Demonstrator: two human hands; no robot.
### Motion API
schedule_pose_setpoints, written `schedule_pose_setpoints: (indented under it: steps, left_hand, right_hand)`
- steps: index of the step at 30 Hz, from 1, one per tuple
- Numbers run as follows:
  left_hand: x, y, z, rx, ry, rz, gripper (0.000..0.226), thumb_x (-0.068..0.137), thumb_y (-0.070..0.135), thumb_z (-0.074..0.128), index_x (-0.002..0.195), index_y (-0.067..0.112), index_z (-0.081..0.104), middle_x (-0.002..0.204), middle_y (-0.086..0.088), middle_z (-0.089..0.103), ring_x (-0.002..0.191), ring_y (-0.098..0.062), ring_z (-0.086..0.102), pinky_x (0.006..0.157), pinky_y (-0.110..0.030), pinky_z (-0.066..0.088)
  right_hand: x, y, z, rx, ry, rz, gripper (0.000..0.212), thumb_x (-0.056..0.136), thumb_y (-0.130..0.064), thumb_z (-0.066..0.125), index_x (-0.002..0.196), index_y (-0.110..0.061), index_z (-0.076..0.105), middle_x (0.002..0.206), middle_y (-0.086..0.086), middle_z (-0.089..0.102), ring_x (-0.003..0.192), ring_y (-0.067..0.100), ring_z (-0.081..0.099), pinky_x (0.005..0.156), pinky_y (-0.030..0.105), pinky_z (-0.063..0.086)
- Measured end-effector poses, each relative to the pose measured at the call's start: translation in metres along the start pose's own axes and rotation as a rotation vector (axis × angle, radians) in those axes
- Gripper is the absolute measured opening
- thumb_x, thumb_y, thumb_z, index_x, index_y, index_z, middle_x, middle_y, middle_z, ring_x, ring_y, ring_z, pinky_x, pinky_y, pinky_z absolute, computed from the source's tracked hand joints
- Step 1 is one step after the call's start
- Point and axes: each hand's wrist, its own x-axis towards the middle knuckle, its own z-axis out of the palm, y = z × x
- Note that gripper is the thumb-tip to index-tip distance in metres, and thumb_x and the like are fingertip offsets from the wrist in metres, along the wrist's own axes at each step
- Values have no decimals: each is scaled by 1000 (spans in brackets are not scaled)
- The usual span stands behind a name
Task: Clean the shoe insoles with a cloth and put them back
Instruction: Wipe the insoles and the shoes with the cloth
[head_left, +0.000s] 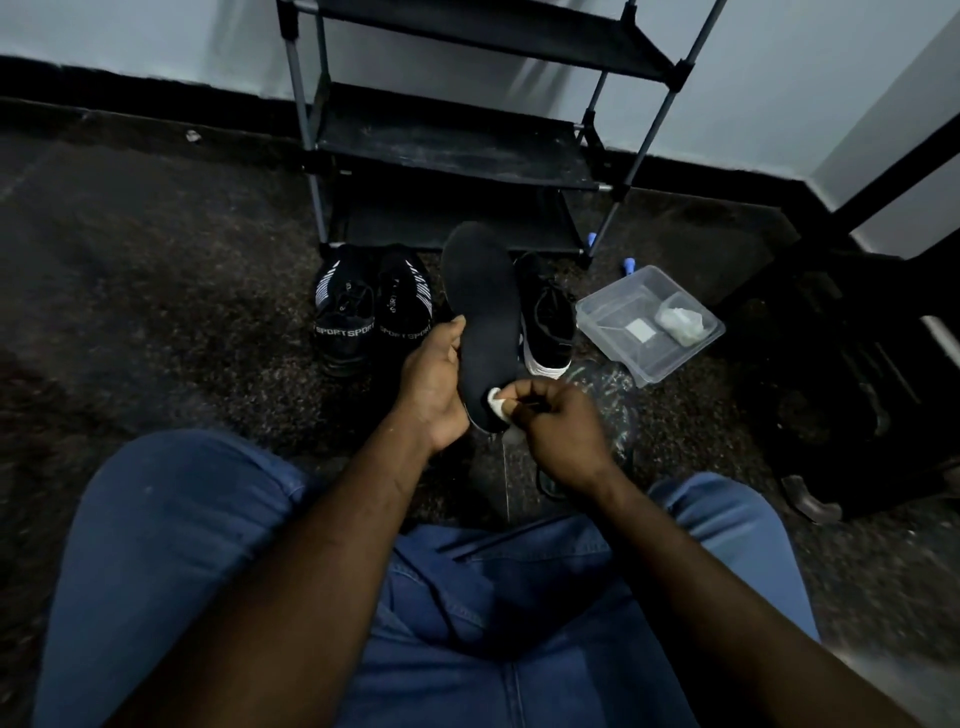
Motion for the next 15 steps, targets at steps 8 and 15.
schedule_pose_setpoints:
  steps: [8,15]
  left_hand:
    - [-16,-6,7,132,-126,-72,47,109,42,34,127,12,66,141,-10,63,122,-20,64,98,-31,54]
    - [-15,0,6,117,-99,-39,50,110,41,34,136,8,60,140,-11,63,132,-21,58,115,-36,42]
  right_hand:
    - [13,-11,-9,-103,89,-125,6,94,-16,71,91,-20,74,90,-6,76,89,13,71,87,41,57]
    - [13,-18,-21,-609,243,-534,15,89,-5,69,98,-16,72,101,0,66,89,17,63,79,35,53]
